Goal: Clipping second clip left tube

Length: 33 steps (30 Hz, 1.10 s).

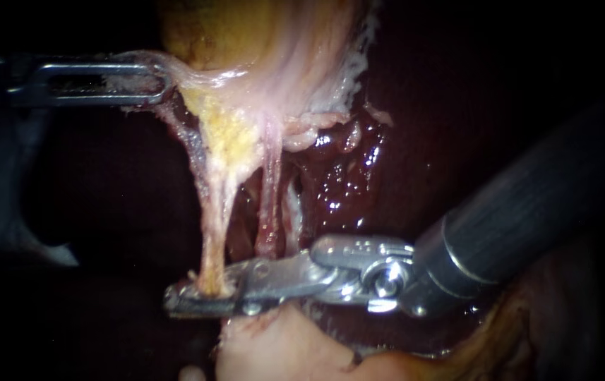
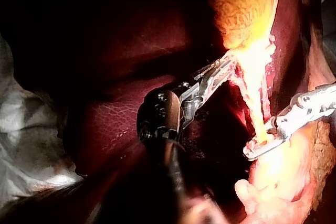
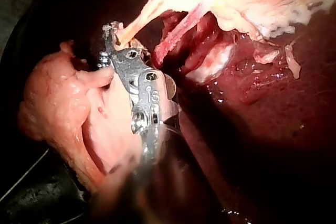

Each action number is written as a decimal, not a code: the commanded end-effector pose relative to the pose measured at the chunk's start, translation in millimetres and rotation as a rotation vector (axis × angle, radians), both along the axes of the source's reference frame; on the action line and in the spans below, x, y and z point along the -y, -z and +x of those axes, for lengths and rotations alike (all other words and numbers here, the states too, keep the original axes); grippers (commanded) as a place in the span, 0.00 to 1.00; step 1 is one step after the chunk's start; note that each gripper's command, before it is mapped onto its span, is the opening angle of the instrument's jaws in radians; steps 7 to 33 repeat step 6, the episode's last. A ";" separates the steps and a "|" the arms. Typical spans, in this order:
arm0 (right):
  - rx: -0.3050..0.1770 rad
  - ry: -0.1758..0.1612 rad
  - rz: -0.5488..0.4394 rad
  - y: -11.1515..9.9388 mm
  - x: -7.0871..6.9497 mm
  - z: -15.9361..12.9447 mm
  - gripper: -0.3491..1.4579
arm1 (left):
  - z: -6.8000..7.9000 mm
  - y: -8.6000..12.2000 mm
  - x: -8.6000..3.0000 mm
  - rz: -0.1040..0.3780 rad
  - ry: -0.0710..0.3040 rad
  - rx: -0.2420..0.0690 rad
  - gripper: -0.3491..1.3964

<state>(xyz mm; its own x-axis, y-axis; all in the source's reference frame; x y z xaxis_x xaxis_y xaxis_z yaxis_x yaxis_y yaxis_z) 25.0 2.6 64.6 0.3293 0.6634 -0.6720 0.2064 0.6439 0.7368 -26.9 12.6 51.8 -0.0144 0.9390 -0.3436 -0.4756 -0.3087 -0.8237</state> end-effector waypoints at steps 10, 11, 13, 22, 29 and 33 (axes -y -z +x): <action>-0.002 0.003 -0.001 -0.1 0.0 0.0 0.00 | 0.0 0.0 0.0 0.000 0.000 0.000 0.00; -0.002 0.003 -0.001 -0.1 0.0 0.0 0.00 | 0.0 0.0 0.0 0.000 0.000 0.000 0.00; -0.002 0.003 -0.001 -0.1 0.0 0.0 0.00 | 0.0 0.0 0.0 0.000 0.000 0.000 0.00; -0.002 0.003 -0.001 -0.1 0.0 0.0 0.00 | 0.0 0.0 0.0 0.000 0.000 0.000 0.00; -0.002 0.003 -0.001 -0.1 0.0 0.0 0.00 | 0.0 0.0 0.0 0.000 0.000 0.000 0.00; -0.002 0.003 -0.001 -0.1 0.0 0.0 0.00 | 0.0 0.0 0.0 0.000 0.000 0.000 0.00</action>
